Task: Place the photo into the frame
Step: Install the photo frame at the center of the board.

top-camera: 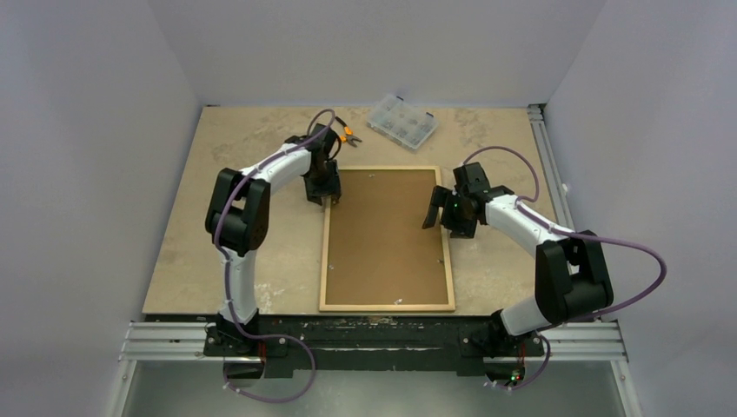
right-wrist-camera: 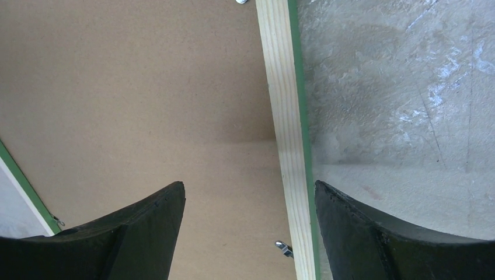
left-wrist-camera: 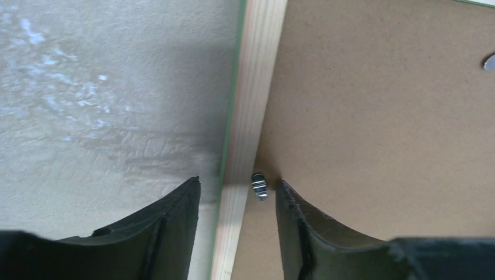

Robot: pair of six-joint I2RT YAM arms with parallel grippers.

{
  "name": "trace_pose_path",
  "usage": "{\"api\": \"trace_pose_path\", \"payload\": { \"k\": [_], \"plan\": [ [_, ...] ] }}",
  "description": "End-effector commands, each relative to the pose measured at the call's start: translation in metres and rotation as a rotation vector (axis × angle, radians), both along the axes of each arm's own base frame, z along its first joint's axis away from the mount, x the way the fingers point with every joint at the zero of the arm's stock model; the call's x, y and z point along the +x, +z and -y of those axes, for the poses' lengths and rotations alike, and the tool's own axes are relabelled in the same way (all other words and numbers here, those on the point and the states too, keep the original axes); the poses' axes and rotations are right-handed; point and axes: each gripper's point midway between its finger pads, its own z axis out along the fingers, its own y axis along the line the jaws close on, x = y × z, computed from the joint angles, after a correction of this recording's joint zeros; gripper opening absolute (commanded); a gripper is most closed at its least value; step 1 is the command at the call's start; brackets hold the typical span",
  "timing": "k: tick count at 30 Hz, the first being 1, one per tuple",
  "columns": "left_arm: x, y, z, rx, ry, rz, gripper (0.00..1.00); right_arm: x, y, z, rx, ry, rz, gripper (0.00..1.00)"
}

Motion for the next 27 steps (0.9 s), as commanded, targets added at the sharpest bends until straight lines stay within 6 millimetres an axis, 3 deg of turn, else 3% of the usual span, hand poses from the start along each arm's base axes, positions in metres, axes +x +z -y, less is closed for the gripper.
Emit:
{"api": "trace_pose_path", "payload": {
  "k": [1,9,14,16,22,27],
  "plan": [
    [0.004,-0.002,-0.011,0.07,-0.028,-0.031,0.42,0.004,0.002,-0.001,0.017,0.007,0.018,0.8],
    [-0.01,-0.012,-0.013,0.07,-0.069,-0.063,0.04,0.006,0.002,0.003,0.014,0.0,0.019,0.8],
    [-0.018,-0.008,-0.007,0.011,-0.078,-0.053,0.0,0.013,0.001,0.005,-0.003,0.004,0.023,0.8],
    [-0.02,-0.003,-0.005,-0.004,-0.072,-0.046,0.09,0.017,-0.001,0.007,-0.019,0.006,0.019,0.8],
    [-0.037,0.013,0.004,-0.135,-0.047,-0.023,0.57,0.023,-0.018,0.005,-0.047,0.048,-0.044,0.79],
    [-0.071,0.014,0.015,-0.254,-0.048,-0.065,0.64,0.01,-0.029,-0.008,0.011,0.085,-0.098,0.77]
  ]
}}
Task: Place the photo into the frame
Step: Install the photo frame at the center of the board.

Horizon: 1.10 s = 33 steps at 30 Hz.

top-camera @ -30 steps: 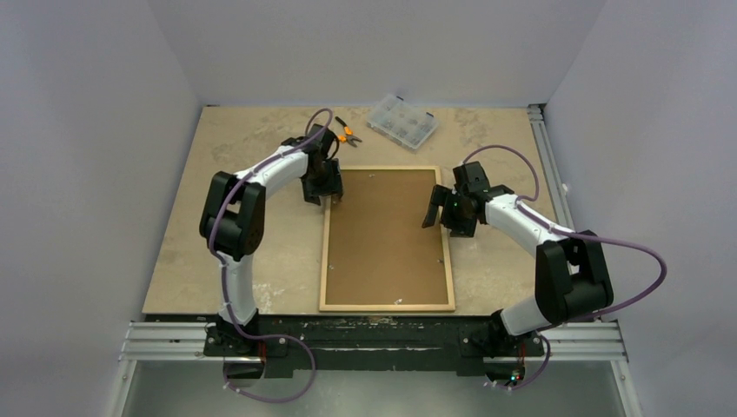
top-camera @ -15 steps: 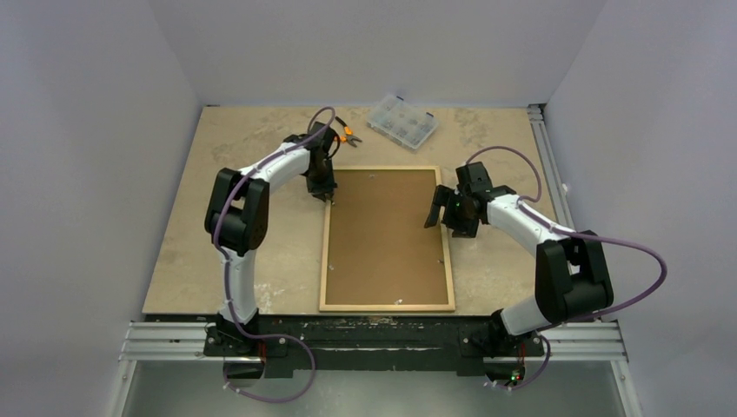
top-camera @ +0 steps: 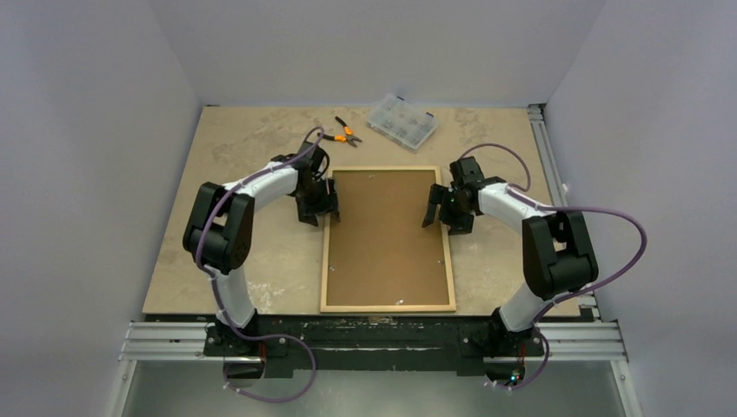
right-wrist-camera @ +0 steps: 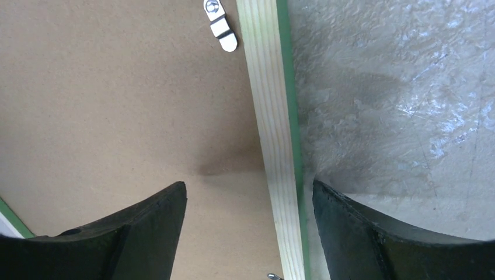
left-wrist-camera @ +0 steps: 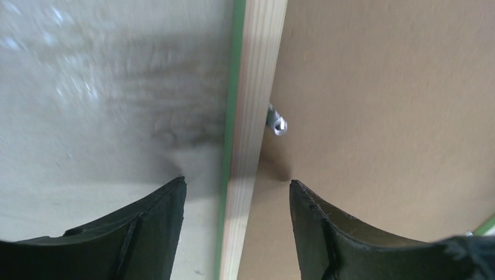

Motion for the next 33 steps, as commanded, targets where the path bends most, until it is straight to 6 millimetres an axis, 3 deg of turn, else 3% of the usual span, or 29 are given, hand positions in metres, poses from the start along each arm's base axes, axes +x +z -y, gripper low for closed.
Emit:
{"api": "trace_pose_path", "payload": {
  "k": [1,10,14,18,25,28,33],
  "plan": [
    [-0.026,0.018,0.019,-0.169,0.006,-0.002,0.64,-0.01,-0.006,-0.016,0.055,0.059,-0.039,0.77],
    [-0.094,0.009,0.029,-0.207,-0.024,-0.033,0.64,-0.059,-0.012,-0.074,0.041,0.208,-0.076,0.75],
    [-0.112,0.004,0.024,-0.175,-0.013,-0.035,0.64,-0.069,-0.012,-0.072,0.018,0.184,-0.062,0.76],
    [-0.11,0.004,0.005,-0.097,0.004,-0.019,0.64,-0.054,0.003,-0.06,-0.057,0.145,0.002,0.78],
    [-0.074,0.029,-0.015,-0.089,0.066,0.007,0.64,0.002,0.021,-0.046,-0.209,0.124,0.079,0.79],
    [-0.065,0.031,-0.015,-0.115,0.097,0.01,0.64,0.017,0.015,-0.043,-0.183,0.109,0.077,0.75],
    [-0.064,0.019,-0.01,-0.135,0.087,-0.018,0.62,0.037,0.011,-0.032,-0.15,0.081,0.1,0.68]
  ]
}}
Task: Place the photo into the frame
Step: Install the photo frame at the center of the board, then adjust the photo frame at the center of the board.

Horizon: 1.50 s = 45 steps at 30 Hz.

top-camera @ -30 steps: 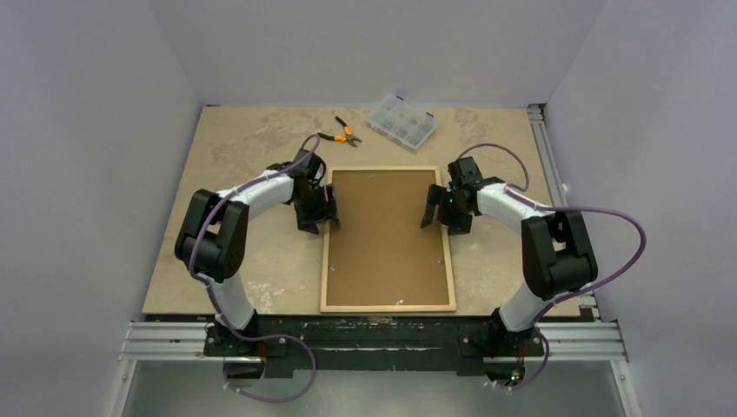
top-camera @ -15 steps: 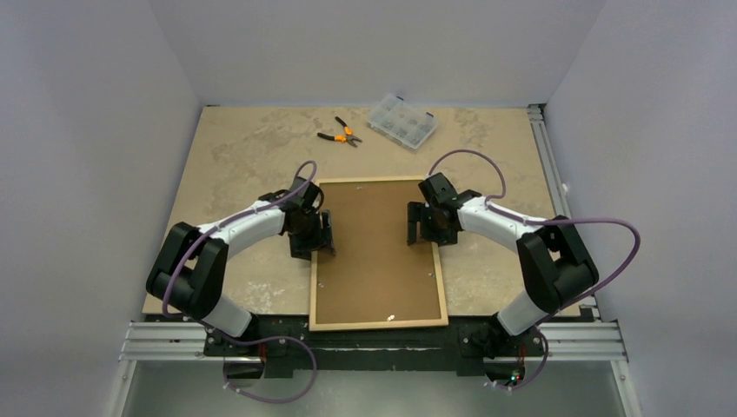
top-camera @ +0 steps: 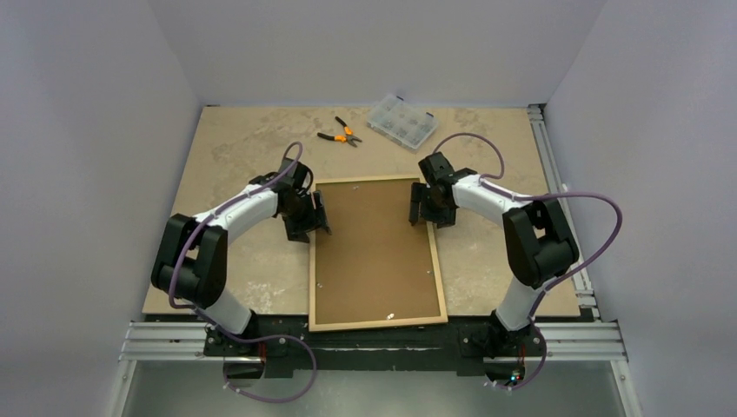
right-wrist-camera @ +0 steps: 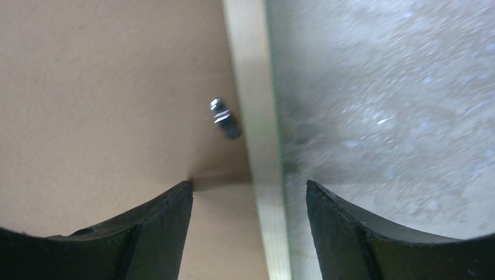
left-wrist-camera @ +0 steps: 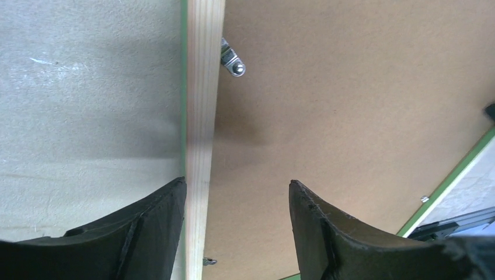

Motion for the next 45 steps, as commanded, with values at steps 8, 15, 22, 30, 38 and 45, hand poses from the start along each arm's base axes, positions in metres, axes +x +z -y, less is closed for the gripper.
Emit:
{"api": "trace_pose_path", "payload": {
  "k": [8,15,22,30,38,45],
  "plan": [
    [0.001,-0.018,0.012,-0.064,-0.02,-0.036,0.6,0.048,0.007,0.022,-0.07,0.013,0.077,0.65],
    [-0.001,-0.018,0.013,-0.072,-0.021,-0.034,0.59,0.052,-0.002,0.017,-0.053,0.034,0.073,0.51],
    [-0.003,-0.02,0.012,-0.071,-0.025,-0.036,0.58,0.047,-0.008,0.02,-0.069,0.032,0.054,0.01],
    [-0.002,-0.018,0.017,-0.098,-0.041,-0.025,0.58,0.036,-0.011,0.022,-0.04,-0.003,0.04,0.0],
    [-0.006,0.0,0.011,-0.086,-0.046,0.021,0.64,0.012,-0.013,0.063,0.071,-0.175,0.001,0.0],
    [-0.031,0.008,-0.014,0.03,-0.022,0.008,0.66,-0.018,-0.023,0.087,0.209,-0.362,-0.025,0.0]
  ]
}}
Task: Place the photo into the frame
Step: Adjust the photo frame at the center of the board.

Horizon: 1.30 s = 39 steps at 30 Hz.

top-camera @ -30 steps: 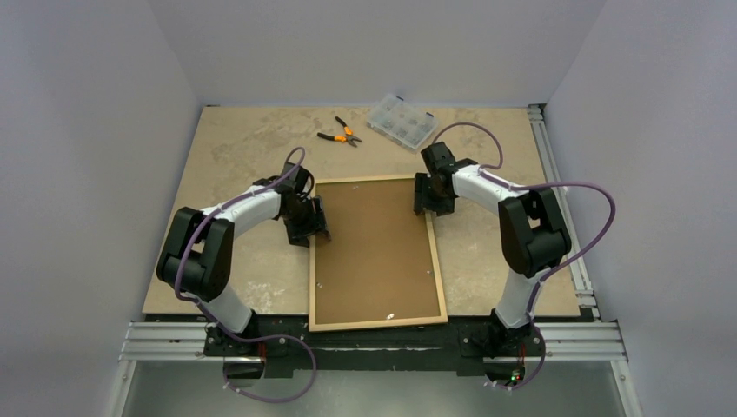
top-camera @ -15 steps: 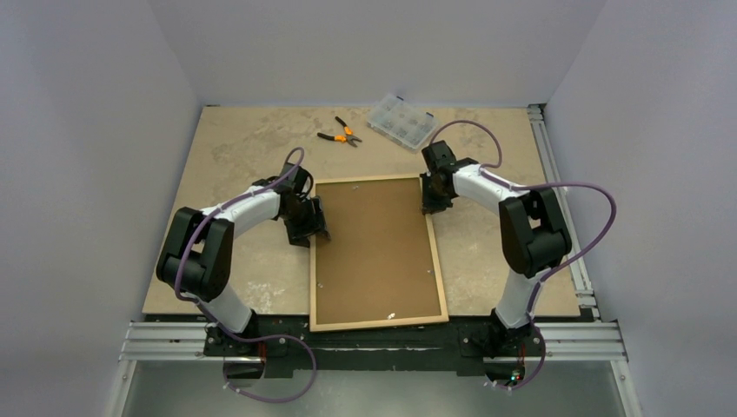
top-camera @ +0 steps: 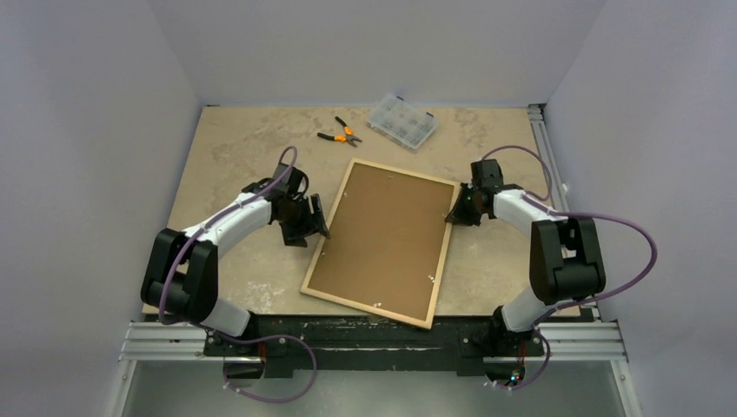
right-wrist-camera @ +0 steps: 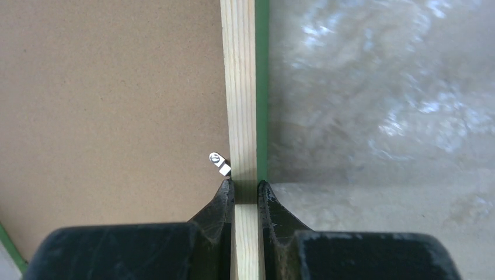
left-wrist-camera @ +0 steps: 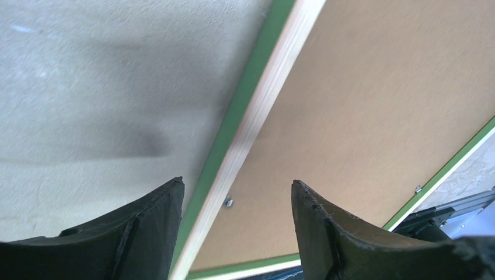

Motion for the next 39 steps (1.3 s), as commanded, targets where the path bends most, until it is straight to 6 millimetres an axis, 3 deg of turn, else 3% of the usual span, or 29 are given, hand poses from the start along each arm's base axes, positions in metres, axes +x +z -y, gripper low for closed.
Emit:
{"api": "trace_pose_path", "payload": {
  "k": [1,12,18,28,31,35,37,39],
  "plan": [
    [-0.022,0.007,-0.02,0.083,0.003,0.005,0.66,-0.038,-0.021,0.014,0.076,-0.169,-0.097,0.0],
    [-0.063,0.017,-0.049,0.188,0.12,0.032,0.66,-0.063,-0.022,0.015,0.226,-0.405,-0.043,0.0],
    [-0.07,0.002,-0.03,0.122,0.152,0.008,0.64,-0.064,-0.006,0.013,0.272,-0.431,0.026,0.0],
    [-0.068,-0.036,-0.006,0.128,0.162,-0.038,0.47,-0.069,0.006,0.007,0.286,-0.325,0.076,0.03],
    [-0.064,-0.039,-0.007,0.142,0.163,-0.032,0.36,-0.074,0.009,0.009,0.27,-0.314,0.077,0.25],
    [-0.057,-0.037,-0.01,0.176,0.145,-0.022,0.1,-0.079,0.017,0.017,0.224,-0.309,0.098,0.47],
    [-0.05,-0.035,-0.013,0.207,0.136,-0.002,0.02,-0.08,0.023,0.022,0.197,-0.32,0.106,0.66],
    [-0.043,-0.034,-0.015,0.232,0.117,0.012,0.0,-0.078,0.034,0.034,0.123,-0.32,0.13,0.73]
  ]
}}
